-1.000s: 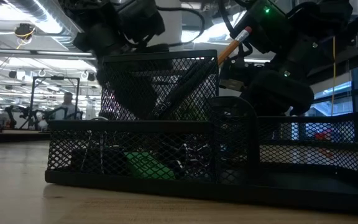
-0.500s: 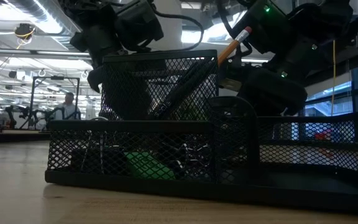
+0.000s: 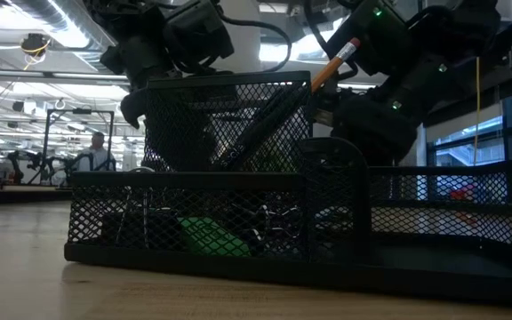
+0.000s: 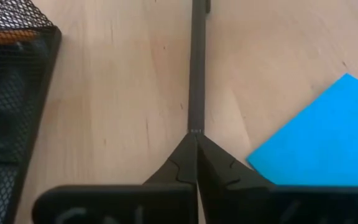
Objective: Pick and place office supplies into organizer
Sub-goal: Put the black pen into the desk organizer
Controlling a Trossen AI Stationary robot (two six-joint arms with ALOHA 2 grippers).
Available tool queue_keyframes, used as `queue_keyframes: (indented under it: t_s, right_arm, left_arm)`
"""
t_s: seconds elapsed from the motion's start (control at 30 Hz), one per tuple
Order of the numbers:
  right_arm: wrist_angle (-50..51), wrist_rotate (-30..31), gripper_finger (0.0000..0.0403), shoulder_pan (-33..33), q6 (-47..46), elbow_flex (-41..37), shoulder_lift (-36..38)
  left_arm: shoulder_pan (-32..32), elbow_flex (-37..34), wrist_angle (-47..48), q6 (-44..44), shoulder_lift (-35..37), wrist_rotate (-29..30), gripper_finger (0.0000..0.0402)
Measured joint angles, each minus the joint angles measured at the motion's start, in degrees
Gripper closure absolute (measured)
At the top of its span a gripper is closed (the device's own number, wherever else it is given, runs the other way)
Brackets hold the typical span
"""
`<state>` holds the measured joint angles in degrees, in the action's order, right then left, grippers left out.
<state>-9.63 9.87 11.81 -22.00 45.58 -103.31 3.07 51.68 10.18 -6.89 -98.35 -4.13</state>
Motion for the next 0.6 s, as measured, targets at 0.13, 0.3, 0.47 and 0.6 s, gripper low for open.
queue_keyframes:
  t_s: [0.13, 0.3, 0.47, 0.6]
  right_arm:
    - [0.0, 0.0, 0.0397, 0.0, 0.0, 0.0, 0.0]
    - [0.0, 0.1, 0.0396, 0.0, 0.1, 0.1, 0.1]
    - [0.0, 0.1, 0.0395, 0.0, 0.1, 0.1, 0.1]
    - [0.0, 0.1, 0.0394, 0.0, 0.8, 0.1, 0.1]
  left_arm:
    - [0.0, 0.0, 1.1, 0.1, 0.0, 1.7, 0.0231]
    - [0.0, 0.0, 3.5, 1.0, 0.0, 5.5, 0.0229]
    - [0.0, 0.0, 3.9, 2.5, 0.0, 6.5, 0.0228]
    - [0.0, 0.0, 4.0, 2.1, -0.5, 6.1, 0.0230]
